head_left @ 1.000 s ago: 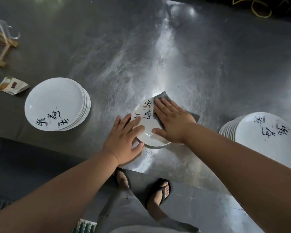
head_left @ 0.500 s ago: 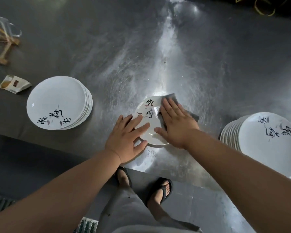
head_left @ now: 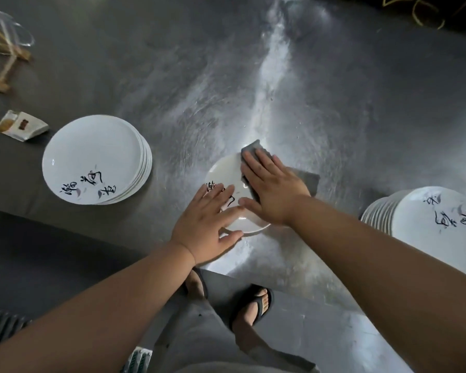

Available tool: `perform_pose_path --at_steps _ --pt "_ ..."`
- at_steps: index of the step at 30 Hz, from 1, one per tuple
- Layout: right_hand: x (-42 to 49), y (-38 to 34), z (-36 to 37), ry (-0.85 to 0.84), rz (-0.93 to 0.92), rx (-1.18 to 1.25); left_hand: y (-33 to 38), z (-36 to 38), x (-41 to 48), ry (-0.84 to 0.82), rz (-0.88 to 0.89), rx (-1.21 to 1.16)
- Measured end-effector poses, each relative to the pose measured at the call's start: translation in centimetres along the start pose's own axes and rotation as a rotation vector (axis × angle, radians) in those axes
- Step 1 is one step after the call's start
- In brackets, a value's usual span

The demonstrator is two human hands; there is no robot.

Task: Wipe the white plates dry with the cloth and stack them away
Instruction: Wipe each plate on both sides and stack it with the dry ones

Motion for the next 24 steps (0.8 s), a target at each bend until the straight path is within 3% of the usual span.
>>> perform_pose_path --at_steps 5,8,13,19,24 --pt "-7.9 -2.8 1.9 -0.036 0.249 0.182 -0.5 0.3 -0.1 -0.005 -0.030 0.014" --pt "-8.5 -3.7 1.9 -0.090 0.251 0.182 -0.5 0.2 0.0 -0.014 -0.036 0.014" --pt "-1.7 0.1 0.3 -0.069 0.194 0.095 -0.4 0.0 0.1 -0.032 -0.041 0.015" --pt "-9.6 -5.1 1.6 -0.141 0.232 0.203 -0.5 -0.5 0.1 0.030 -0.055 -0.061" --pt "-5.7 -1.1 0.9 -0.112 0.185 0.088 -0.6 -0.2 -0.3 -0.013 -0.095 0.007"
Point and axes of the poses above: each hand's wrist, its own x-axis towards the middle knuckle, its own z-axis out of the palm, y = z × x, the point moved 7 cm from there along x, towards the middle knuckle, and after that the axes turned 7 degrees about y, right-handed, at the moved point
